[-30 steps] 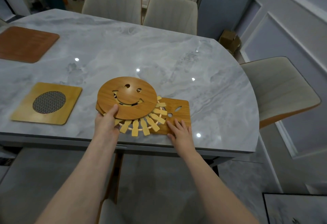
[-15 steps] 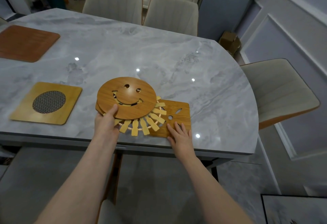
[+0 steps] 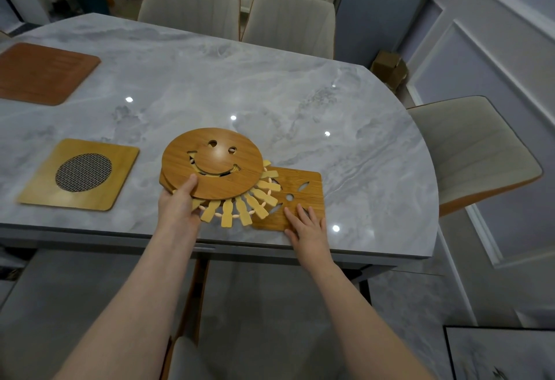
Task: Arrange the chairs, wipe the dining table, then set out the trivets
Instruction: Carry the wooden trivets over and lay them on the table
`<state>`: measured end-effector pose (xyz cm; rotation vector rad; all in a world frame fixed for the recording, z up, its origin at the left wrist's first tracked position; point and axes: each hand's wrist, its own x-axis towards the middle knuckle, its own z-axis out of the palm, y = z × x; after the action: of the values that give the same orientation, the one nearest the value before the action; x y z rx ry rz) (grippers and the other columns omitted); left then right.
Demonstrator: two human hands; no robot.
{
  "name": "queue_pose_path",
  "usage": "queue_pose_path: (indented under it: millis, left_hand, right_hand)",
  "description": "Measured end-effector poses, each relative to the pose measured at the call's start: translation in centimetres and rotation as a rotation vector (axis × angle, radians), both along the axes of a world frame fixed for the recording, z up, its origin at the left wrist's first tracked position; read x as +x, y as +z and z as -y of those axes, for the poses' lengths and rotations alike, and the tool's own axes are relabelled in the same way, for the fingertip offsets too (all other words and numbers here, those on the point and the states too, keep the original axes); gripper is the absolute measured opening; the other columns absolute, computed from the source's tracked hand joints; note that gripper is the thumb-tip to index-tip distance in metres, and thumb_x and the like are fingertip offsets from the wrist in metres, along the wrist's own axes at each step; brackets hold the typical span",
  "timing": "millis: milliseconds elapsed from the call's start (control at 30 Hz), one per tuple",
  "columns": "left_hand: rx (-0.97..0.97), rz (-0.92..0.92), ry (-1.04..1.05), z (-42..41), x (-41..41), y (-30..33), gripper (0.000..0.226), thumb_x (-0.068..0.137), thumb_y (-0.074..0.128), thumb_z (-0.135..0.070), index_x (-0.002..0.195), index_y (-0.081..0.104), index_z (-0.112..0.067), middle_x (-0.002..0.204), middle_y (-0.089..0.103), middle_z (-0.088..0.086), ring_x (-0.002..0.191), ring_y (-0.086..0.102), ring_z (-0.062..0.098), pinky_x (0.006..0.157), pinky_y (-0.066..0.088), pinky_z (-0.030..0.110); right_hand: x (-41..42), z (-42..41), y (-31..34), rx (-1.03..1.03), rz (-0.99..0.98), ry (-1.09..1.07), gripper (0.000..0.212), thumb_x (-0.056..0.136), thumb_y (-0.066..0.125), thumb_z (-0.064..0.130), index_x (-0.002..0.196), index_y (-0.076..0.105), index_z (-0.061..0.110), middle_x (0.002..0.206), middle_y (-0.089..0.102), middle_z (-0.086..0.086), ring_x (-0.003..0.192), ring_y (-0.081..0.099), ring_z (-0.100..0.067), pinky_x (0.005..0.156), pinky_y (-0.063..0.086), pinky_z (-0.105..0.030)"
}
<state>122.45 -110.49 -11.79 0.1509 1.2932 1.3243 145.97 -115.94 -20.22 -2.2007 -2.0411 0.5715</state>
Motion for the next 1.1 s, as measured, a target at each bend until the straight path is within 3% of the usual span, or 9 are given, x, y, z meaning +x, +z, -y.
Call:
queue_pose_path:
  millis: [233,533,633,733,833,900,967,1100]
  left_hand:
    - [-0.003,0.004,0.008,0.1,0.0,0.1,0.048,0.092,0.058,-0.014,0.138,0.045,-0.019,0.121,0.059,0.005,0.098,0.061,0.02,0.07,0.054,0.032]
    - [0.003,0.007,-0.008,0.9,0.0,0.5,0.049,0.092,0.058,-0.014,0.138,0.044,-0.019,0.127,0.057,0.006,0.107,0.059,0.023,0.082,0.054,0.036]
    - [0.011,0.01,-0.031,1.6,0.5,1.1,0.049,0.092,0.059,-0.015,0.138,0.043,-0.018,0.127,0.057,0.007,0.108,0.059,0.024,0.076,0.054,0.033]
    - [0.019,0.023,-0.09,2.5,1.4,1.5,0.05,0.091,0.06,-0.016,0.138,0.043,-0.019,0.127,0.057,0.006,0.11,0.058,0.023,0.073,0.054,0.031]
    - [0.022,0.041,-0.178,3.9,2.9,2.3,0.049,0.091,0.06,-0.016,0.137,0.042,-0.019,0.127,0.057,0.007,0.111,0.058,0.025,0.074,0.054,0.032]
    - [0.024,0.053,-0.241,5.1,4.4,3.1,0.048,0.091,0.06,-0.015,0.136,0.043,-0.017,0.126,0.058,0.008,0.109,0.059,0.025,0.075,0.053,0.034]
    - [0.04,0.058,-0.315,6.4,6.5,3.8,0.046,0.092,0.06,-0.014,0.135,0.044,-0.014,0.125,0.059,0.009,0.105,0.06,0.025,0.073,0.053,0.034]
    - [0.074,0.049,-0.451,9.3,11.8,5.3,0.048,0.091,0.061,-0.012,0.135,0.044,-0.013,0.126,0.058,0.008,0.099,0.058,0.022,0.069,0.05,0.031]
  right_hand:
    - [0.0,0.0,-0.1,0.001,-0.001,0.005,0.05,0.102,0.035,0.04,0.15,0.02,0.037,0.161,0.009,0.003,0.148,-0.002,-0.022,0.12,-0.004,-0.044]
    - [0.1,-0.3,0.8,-0.06,-0.018,0.012,0.052,0.101,0.037,0.039,0.15,0.021,0.034,0.161,0.01,0.001,0.148,-0.001,-0.024,0.12,-0.002,-0.045]
    - [0.1,-0.3,1.8,-0.052,-0.124,-0.027,0.051,0.101,0.043,0.033,0.149,0.028,0.027,0.159,0.017,-0.001,0.148,0.008,-0.023,0.121,0.008,-0.044]
    - [-0.1,1.0,3.7,0.105,-0.333,-0.155,0.044,0.1,0.048,0.025,0.142,0.043,0.019,0.149,0.04,-0.002,0.139,0.034,-0.02,0.113,0.03,-0.033]
    - [-0.2,3.0,6.6,0.235,-0.549,-0.36,0.03,0.1,0.046,0.019,0.127,0.058,0.01,0.116,0.06,0.003,0.107,0.054,-0.01,0.084,0.041,-0.012]
    - [0.5,4.2,8.5,0.295,-0.703,-0.51,0.025,0.101,0.042,0.019,0.109,0.064,0.011,0.101,0.065,-0.003,0.095,0.058,-0.014,0.075,0.047,-0.016]
    - [1.5,5.7,10.2,0.331,-0.862,-0.683,0.029,0.101,0.037,0.023,0.096,0.065,0.014,0.098,0.067,-0.01,0.094,0.062,-0.022,0.081,0.052,-0.033]
    - [5.6,9.4,12.8,0.379,-0.889,-0.891,0.04,0.102,0.039,0.034,0.112,0.062,0.003,0.106,0.064,-0.018,0.101,0.061,-0.029,0.085,0.051,-0.038]
